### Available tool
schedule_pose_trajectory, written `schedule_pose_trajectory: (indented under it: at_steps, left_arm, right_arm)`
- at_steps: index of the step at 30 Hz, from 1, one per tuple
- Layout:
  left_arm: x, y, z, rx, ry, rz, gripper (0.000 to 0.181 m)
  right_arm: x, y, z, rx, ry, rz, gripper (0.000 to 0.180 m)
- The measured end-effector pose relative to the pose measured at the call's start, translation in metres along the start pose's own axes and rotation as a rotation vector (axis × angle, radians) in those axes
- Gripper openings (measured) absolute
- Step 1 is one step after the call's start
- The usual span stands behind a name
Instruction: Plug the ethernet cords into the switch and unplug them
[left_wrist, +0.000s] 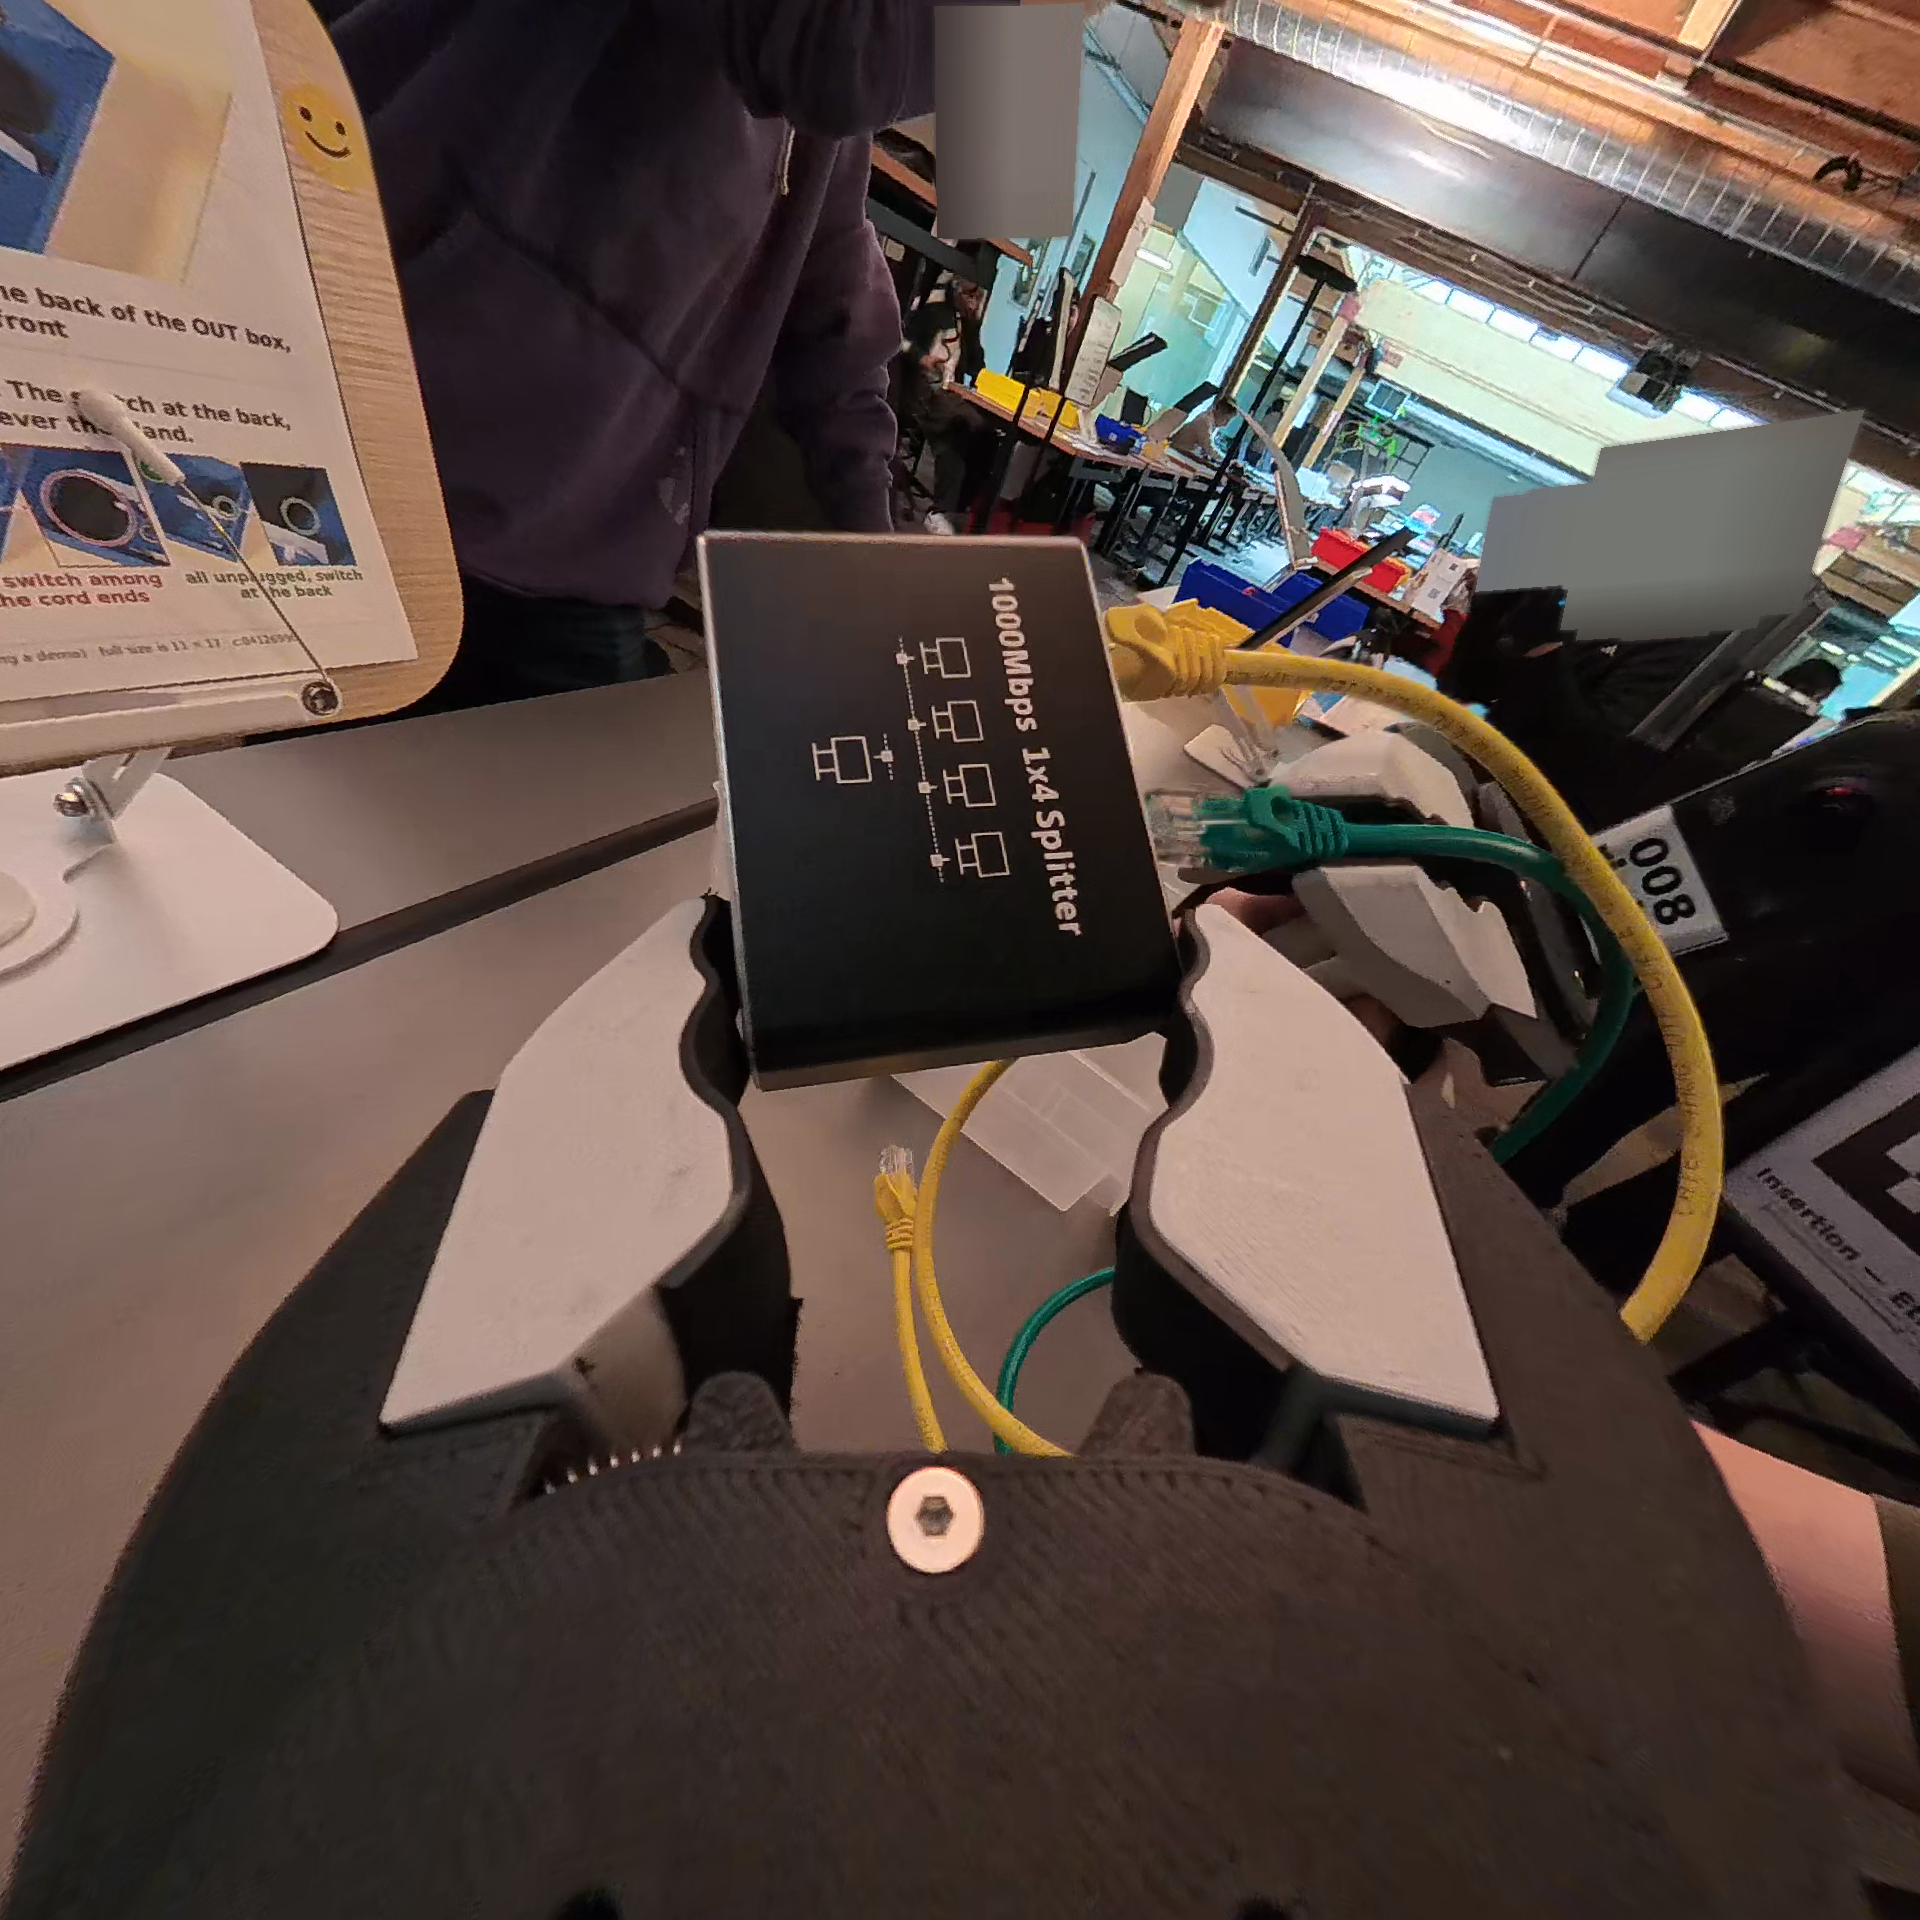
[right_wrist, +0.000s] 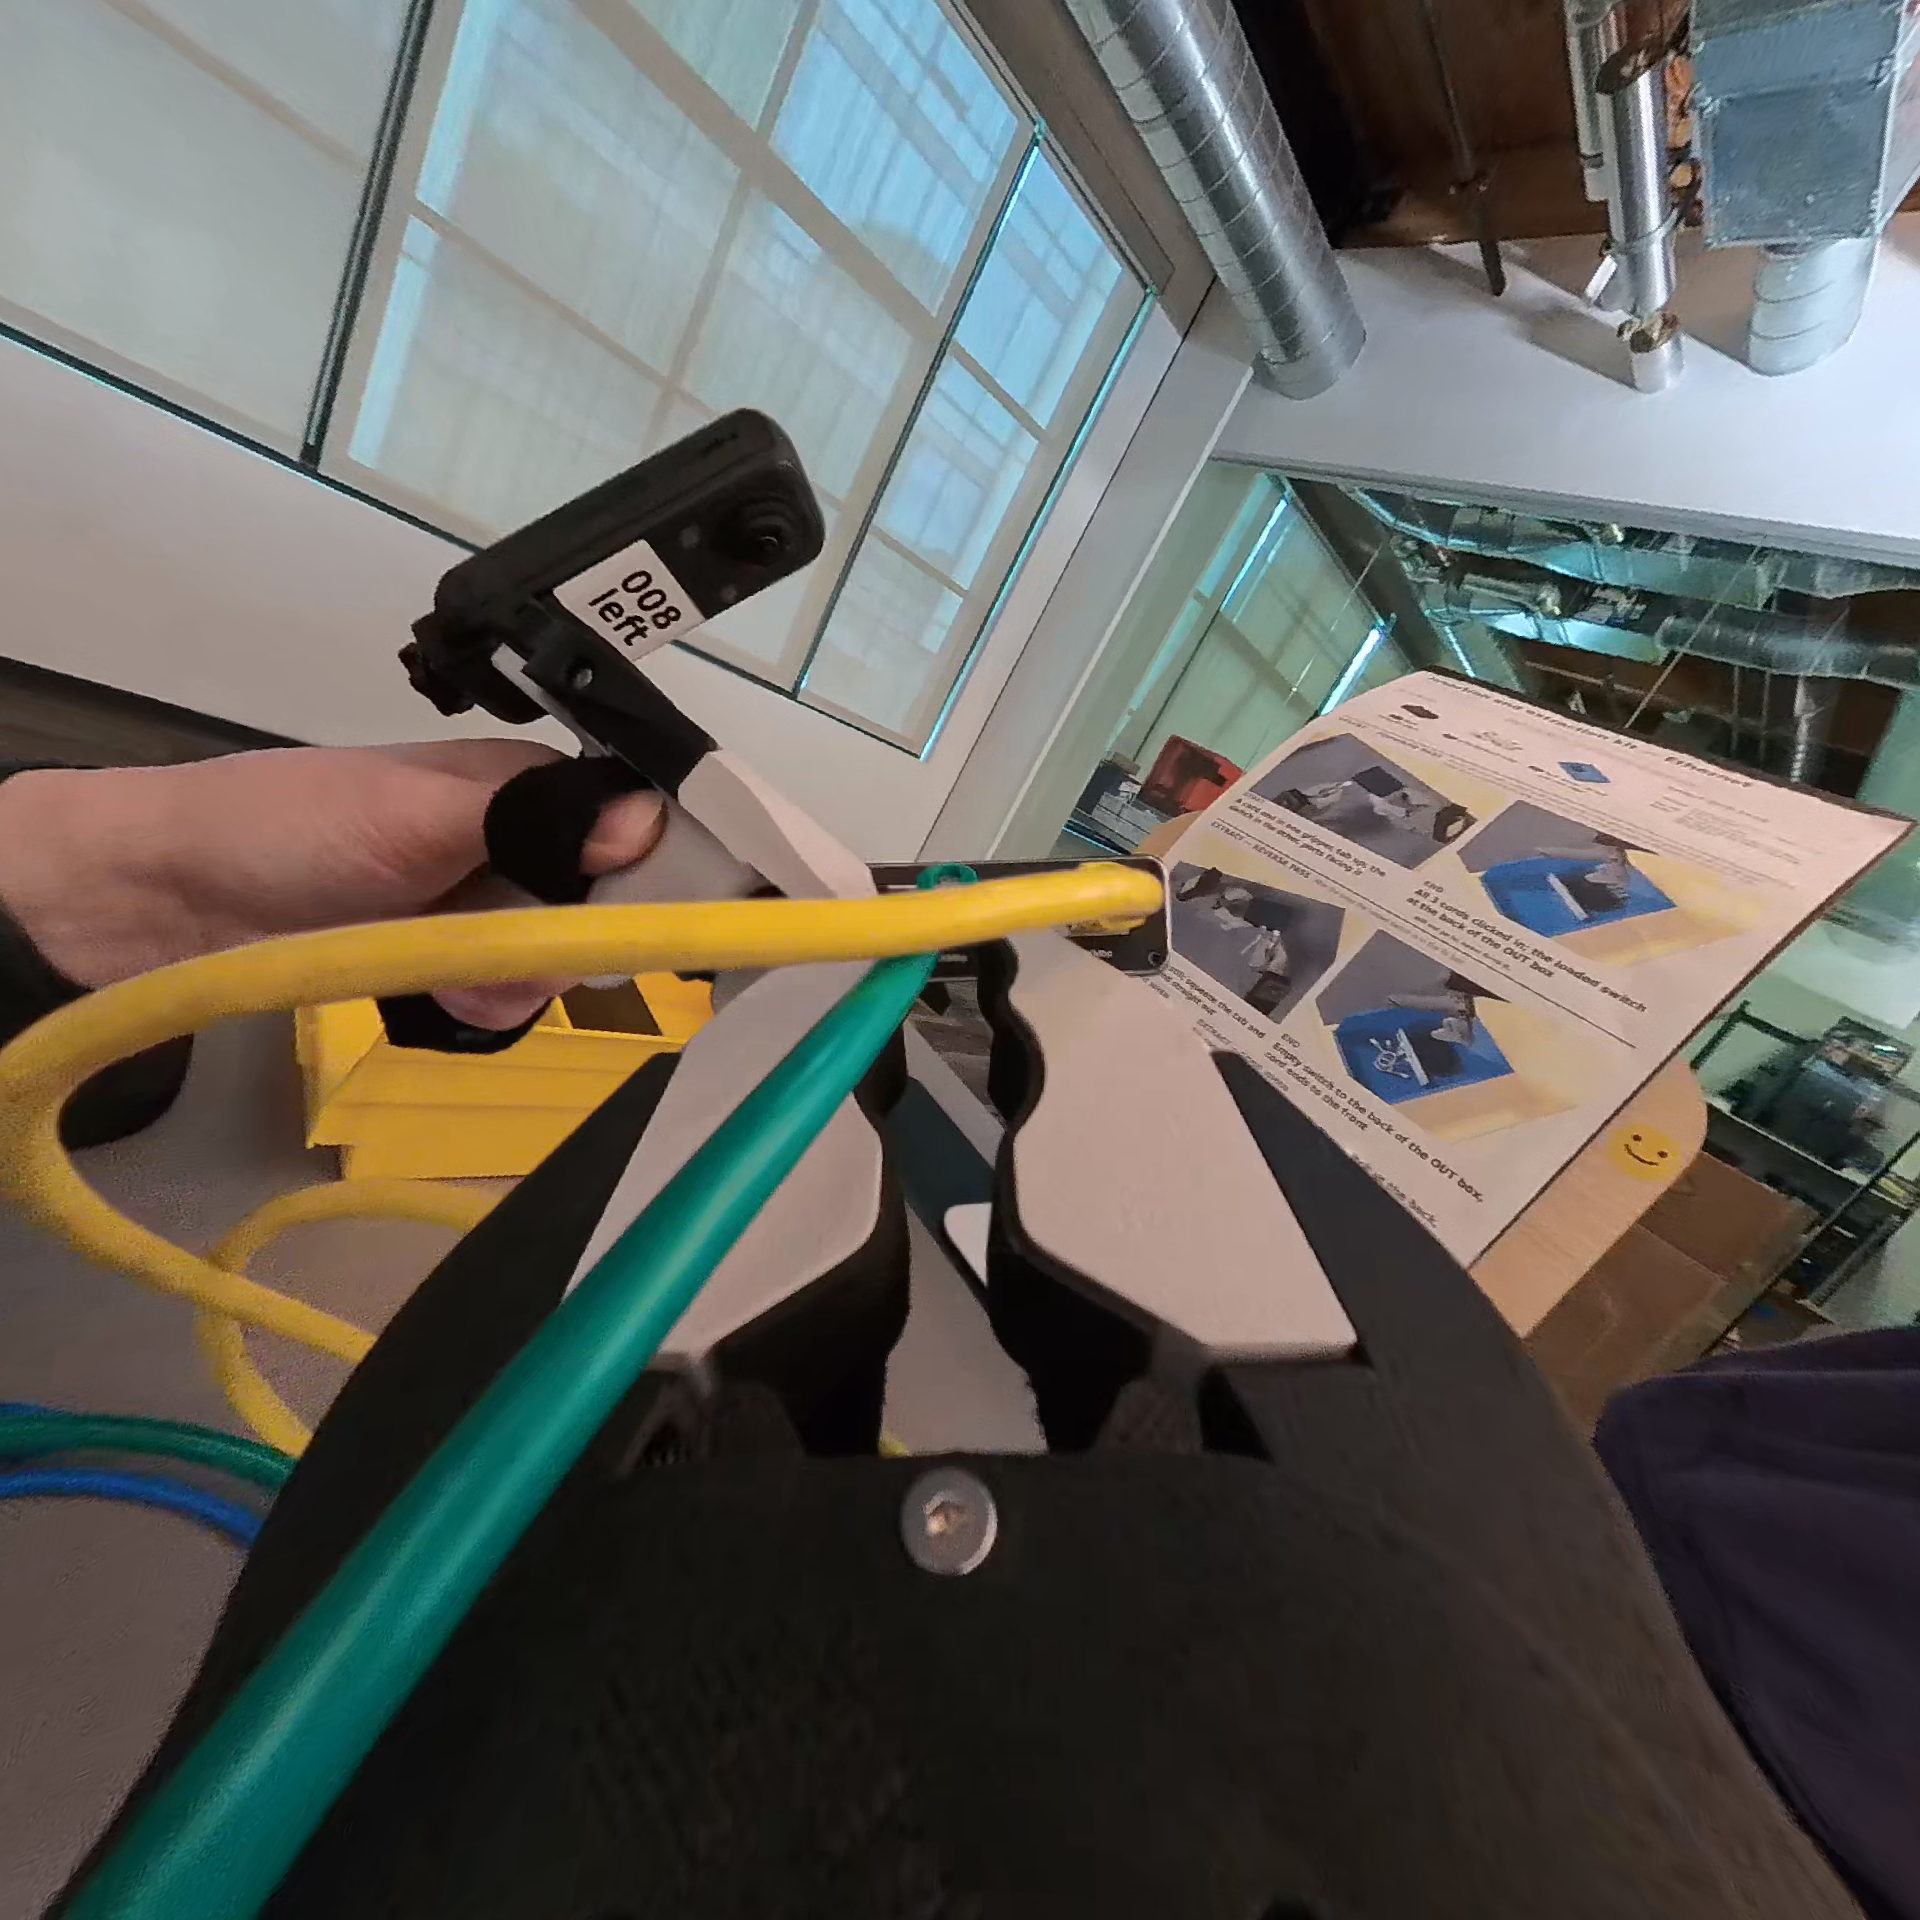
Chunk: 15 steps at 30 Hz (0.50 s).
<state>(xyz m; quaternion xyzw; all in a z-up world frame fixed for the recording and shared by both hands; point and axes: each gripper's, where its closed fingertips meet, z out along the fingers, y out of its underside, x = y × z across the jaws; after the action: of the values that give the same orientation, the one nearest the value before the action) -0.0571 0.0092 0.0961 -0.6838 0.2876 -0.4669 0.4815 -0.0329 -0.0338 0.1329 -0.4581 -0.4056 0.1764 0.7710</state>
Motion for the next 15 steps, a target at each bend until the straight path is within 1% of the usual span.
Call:
schedule_pose_trajectory:
  at_steps: [7, 15]
  left_arm:
    - [0.007, 0.001, 0.002, -0.017, -0.003, 0.045, 0.079]
    - [0.016, -0.008, -0.002, -0.011, -0.086, 0.227, 0.079]
  right_arm:
    - [-0.001, 0.003, 0.000, -0.002, -0.011, -0.001, 0.011]
    - [-0.002, -0.003, -0.003, 0.061, 0.001, 0.018, 0.011]
